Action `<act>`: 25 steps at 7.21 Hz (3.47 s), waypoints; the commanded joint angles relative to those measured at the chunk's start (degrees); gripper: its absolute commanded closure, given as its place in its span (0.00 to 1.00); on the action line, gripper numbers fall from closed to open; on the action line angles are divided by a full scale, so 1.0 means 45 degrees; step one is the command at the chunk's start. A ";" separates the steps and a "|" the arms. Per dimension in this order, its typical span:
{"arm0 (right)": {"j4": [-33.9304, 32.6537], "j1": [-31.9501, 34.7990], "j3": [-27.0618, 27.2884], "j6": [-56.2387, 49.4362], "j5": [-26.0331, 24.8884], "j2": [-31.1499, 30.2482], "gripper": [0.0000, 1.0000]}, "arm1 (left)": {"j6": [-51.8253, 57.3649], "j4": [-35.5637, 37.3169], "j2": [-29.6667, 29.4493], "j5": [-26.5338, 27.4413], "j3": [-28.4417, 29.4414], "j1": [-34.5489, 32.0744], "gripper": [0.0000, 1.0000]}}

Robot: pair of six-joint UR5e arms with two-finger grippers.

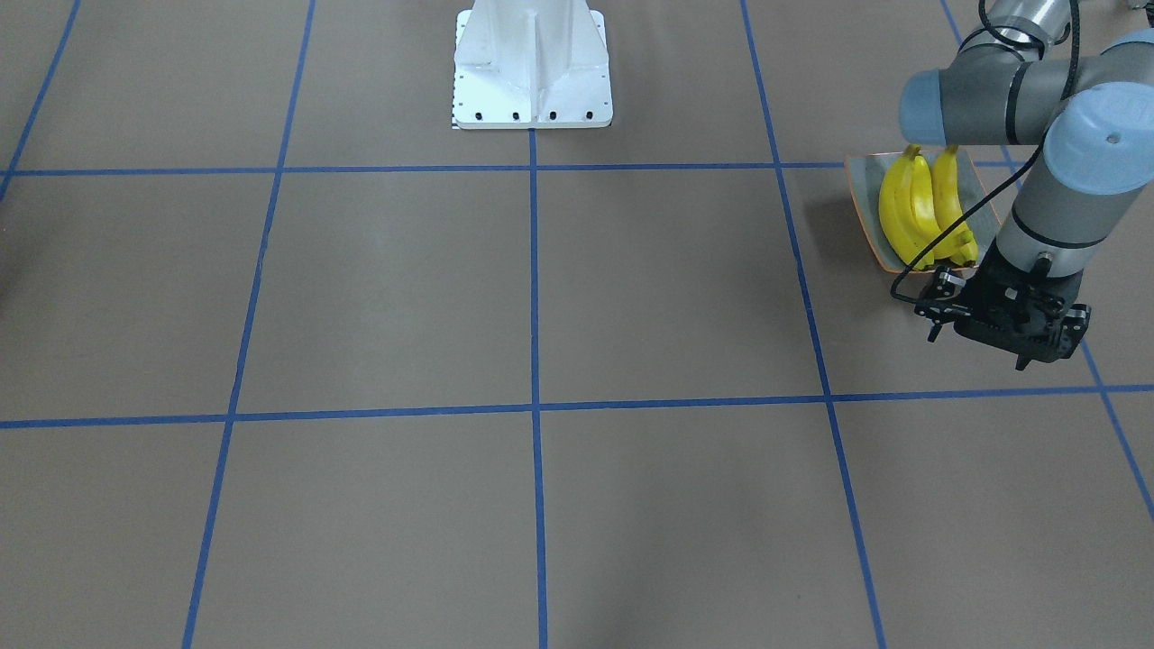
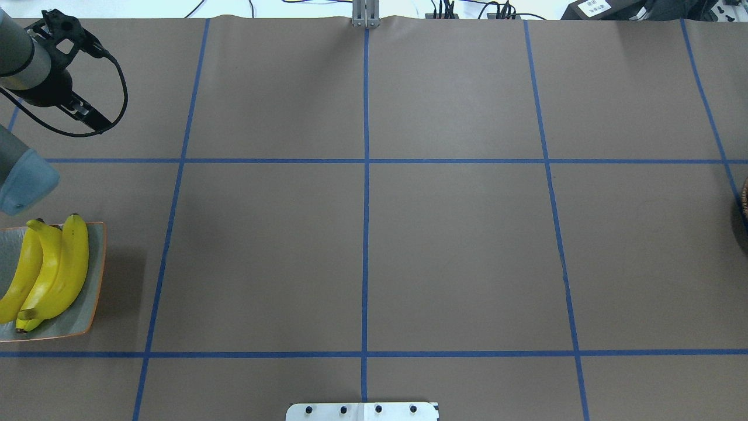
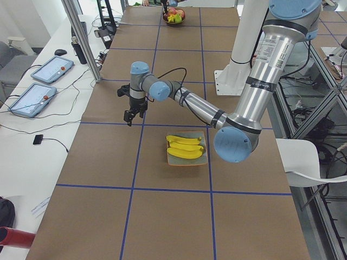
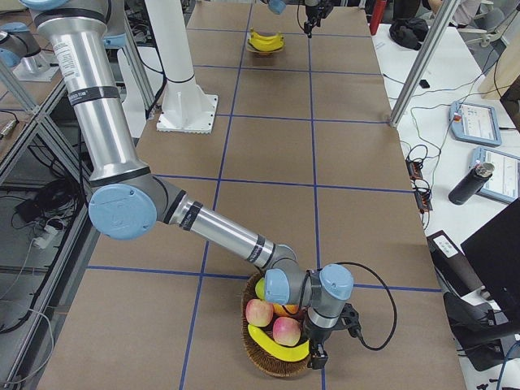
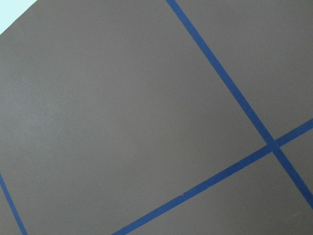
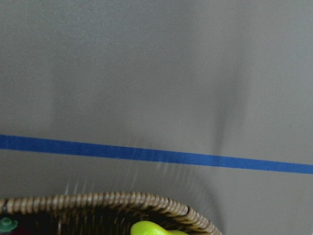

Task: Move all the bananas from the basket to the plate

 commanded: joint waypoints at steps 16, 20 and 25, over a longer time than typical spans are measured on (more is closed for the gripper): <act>-0.2019 0.0251 0.2600 -0.1214 -0.0192 -0.0727 1.00 | -0.0594 0.0019 -0.0159 0.0000 -0.0112 0.0355 0.00; -0.3975 0.0994 0.4243 -0.2077 -0.0641 -0.0827 1.00 | -0.0614 0.0020 -0.0179 -0.0019 -0.0151 0.0396 0.00; -0.6412 0.1620 0.6137 -0.2097 -0.0622 -0.0088 1.00 | -0.0868 0.0000 -0.0198 -0.0019 -0.0171 0.0513 0.01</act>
